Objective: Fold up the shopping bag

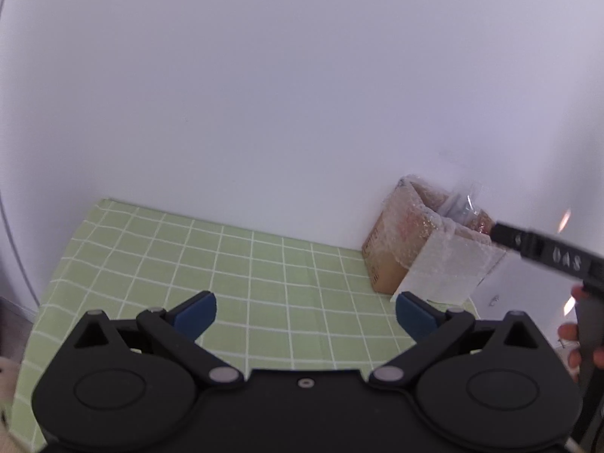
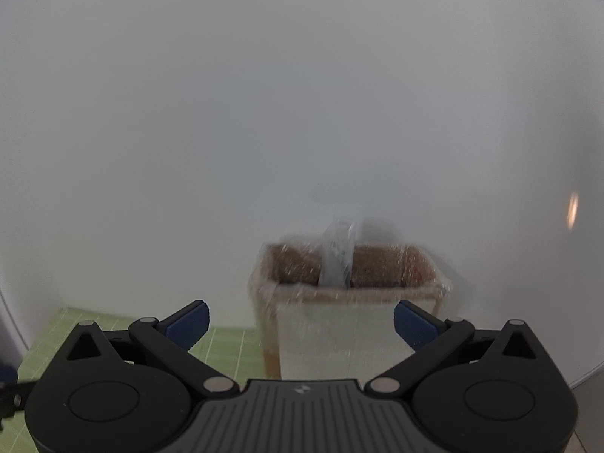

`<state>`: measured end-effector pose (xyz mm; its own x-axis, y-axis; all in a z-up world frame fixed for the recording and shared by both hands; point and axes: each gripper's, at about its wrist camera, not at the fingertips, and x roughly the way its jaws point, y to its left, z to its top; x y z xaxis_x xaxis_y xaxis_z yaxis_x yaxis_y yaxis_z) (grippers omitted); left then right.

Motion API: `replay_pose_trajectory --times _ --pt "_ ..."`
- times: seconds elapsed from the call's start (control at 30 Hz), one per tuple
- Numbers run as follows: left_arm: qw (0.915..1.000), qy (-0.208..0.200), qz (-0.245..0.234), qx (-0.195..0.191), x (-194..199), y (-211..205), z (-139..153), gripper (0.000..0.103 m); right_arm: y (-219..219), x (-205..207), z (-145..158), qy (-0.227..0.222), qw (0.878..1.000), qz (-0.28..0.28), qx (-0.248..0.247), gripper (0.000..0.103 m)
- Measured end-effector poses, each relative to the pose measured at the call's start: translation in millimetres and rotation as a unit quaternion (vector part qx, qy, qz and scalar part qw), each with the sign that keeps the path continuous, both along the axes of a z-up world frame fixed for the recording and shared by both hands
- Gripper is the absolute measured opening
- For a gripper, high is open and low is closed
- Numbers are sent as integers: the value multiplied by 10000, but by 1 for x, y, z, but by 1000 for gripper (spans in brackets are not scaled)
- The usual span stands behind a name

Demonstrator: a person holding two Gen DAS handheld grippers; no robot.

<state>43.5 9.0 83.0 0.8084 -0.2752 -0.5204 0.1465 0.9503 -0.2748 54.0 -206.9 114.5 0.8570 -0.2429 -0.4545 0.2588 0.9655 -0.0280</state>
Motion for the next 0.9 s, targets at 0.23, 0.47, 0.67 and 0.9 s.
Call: replay_pose_trajectory --times 0.23,0.47,0.67,0.9 --pt "9996 -56 210 178 -42 9 4 103 23 -59 -12 126 9999 -9 75 103" --pt "9987 -222 167 427 -76 11 -1 103 42 -113 -18 85 9996 -51 272 103" --pt "9977 -216 200 617 -95 12 -16 103 57 -134 -38 191 9994 101 258 103" --pt "9957 -137 389 832 -102 16 -29 103 67 -141 -56 389 9985 294 240 103"
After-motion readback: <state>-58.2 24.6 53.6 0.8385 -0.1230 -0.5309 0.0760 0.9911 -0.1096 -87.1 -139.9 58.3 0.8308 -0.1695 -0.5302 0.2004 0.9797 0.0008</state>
